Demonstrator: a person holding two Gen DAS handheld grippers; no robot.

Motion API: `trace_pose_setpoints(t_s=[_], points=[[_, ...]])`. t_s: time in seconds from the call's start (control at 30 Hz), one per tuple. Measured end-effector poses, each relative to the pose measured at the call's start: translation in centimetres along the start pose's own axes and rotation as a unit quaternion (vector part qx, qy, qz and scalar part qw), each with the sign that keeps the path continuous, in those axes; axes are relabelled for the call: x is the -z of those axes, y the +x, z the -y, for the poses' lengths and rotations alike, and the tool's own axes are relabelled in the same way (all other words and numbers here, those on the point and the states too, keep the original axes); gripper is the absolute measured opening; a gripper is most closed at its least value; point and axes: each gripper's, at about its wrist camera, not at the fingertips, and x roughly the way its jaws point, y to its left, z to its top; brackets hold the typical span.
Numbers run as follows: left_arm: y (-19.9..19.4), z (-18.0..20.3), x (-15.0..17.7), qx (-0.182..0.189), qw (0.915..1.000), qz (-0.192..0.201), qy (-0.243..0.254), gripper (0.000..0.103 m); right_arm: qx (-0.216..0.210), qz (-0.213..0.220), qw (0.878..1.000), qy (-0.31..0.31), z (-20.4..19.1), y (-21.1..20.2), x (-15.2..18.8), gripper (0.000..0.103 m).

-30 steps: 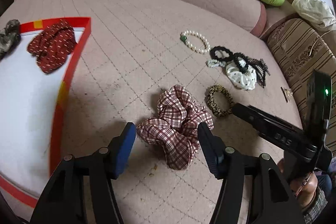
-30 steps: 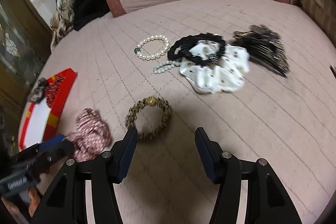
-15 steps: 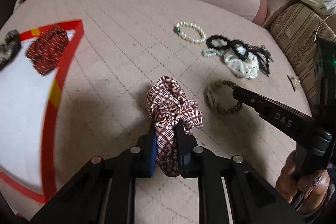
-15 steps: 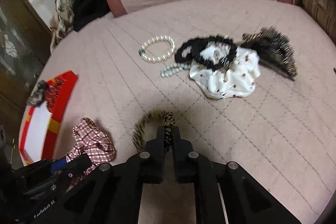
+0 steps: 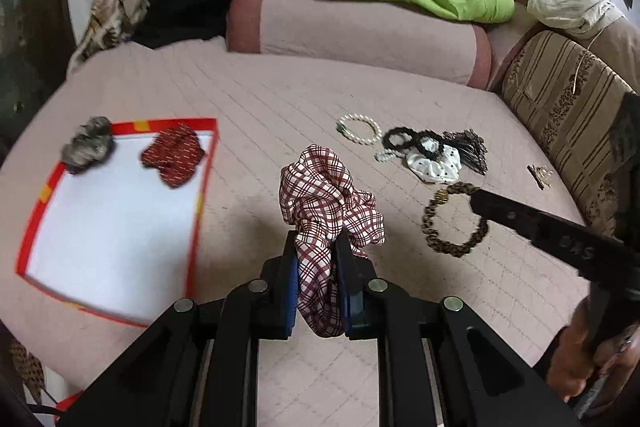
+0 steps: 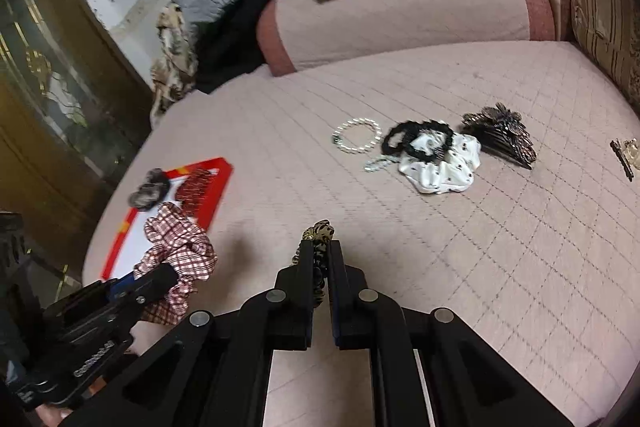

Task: Organize jewelry
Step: 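Place plaid scrunchie and gold bracelet in the tray, opening both tools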

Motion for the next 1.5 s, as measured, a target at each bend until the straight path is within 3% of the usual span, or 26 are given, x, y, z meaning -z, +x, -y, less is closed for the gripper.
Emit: trace_pose_setpoints(t_s=[0.27, 0.4, 0.8, 1.03, 1.33, 1.5], points=[[-2.3, -5.1, 0.3, -0.028, 0.9984, 0.018, -0.045, 0.016, -0.072, 0.000, 0.997, 0.000, -4.0, -1.9, 0.1, 0.007], [-2.4, -8.8, 0.7, -0.037, 0.9962, 0.014, -0.078, 0.016, -0.076, -0.015, 0.997, -0.018, -6.4, -1.2, 0.0, 0.007], [-0.7, -21.1, 3.0, -0.089, 0.9732, -0.007, -0.212, 0.016, -0.082, -0.087, 0.986, -0.119, -16.9, 7.4, -0.3, 0.008], [0.8, -26.3, 3.3, -0.159, 0.9604, -0.026, -0.227, 0.016, -0.113, -0.127, 0.974, -0.149, -21.6, 13.3, 1.5, 0.008], [1.8, -29.2, 3.9, -0.176, 0.9504, -0.031, -0.255, 0.021, -0.069, -0.166, 0.967, -0.181, -22.1, 18.0, 4.8, 0.008], [0.5, -28.8, 3.8, -0.176, 0.9486, -0.011, -0.263, 0.035, -0.038, -0.158, 0.963, -0.213, -22.2, 17.9, 5.7, 0.012]])
